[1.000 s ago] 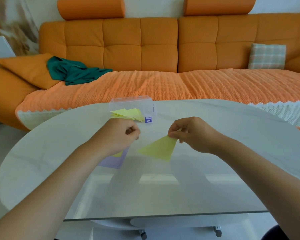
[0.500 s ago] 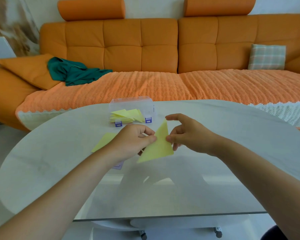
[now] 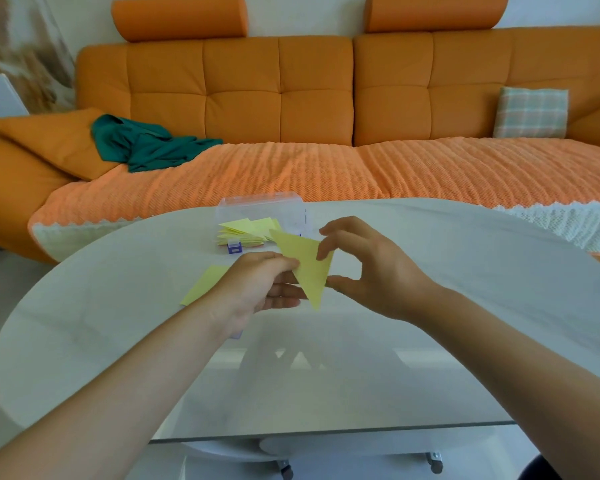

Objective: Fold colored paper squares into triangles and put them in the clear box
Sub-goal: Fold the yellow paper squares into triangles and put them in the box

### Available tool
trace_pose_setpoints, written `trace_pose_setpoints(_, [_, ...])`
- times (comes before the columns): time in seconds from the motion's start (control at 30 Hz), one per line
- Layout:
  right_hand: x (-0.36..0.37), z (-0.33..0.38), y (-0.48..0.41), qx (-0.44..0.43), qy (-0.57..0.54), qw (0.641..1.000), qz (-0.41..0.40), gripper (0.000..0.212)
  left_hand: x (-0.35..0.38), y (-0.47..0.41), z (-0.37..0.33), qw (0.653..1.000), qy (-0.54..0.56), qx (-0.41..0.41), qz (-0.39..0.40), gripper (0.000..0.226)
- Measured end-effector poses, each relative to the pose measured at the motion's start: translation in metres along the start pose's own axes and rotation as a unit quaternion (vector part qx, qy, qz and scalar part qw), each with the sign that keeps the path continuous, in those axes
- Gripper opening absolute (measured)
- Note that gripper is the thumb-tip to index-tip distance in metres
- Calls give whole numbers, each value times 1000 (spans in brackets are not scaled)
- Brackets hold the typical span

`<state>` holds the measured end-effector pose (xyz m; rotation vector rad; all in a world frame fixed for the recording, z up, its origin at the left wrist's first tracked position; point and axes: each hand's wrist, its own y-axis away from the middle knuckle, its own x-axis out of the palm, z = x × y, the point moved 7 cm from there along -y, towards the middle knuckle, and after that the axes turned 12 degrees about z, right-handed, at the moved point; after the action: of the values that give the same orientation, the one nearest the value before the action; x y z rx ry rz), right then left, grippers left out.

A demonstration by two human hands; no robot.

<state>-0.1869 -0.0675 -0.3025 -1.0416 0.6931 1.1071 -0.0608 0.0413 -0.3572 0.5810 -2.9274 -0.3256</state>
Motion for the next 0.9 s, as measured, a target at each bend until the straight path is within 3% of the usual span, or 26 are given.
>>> trace_pose_setpoints(0.1, [0,0,-1,3,-22,1000,-22,14,6,0,1,999,-35,2,28,21])
trace_pose_setpoints(0.3, [2,-6,-4,52,-87,995,19,4,-2,0,-12,996,-35,83,-15,27])
trace_pose_setpoints(0.53, [8,-26,-1,185,-251,950,-7,12,6,0,-13,994,-42,101,24,30])
trace_pose_setpoints(0.7, [9,-22,-1,186,-259,948,1,13,11,1,-18,992,-48,107,46,24])
trace_pose_setpoints(0.9, [8,-20,-2,183,-276,944,-3,14,8,4,-17,984,-110,138,-19,16])
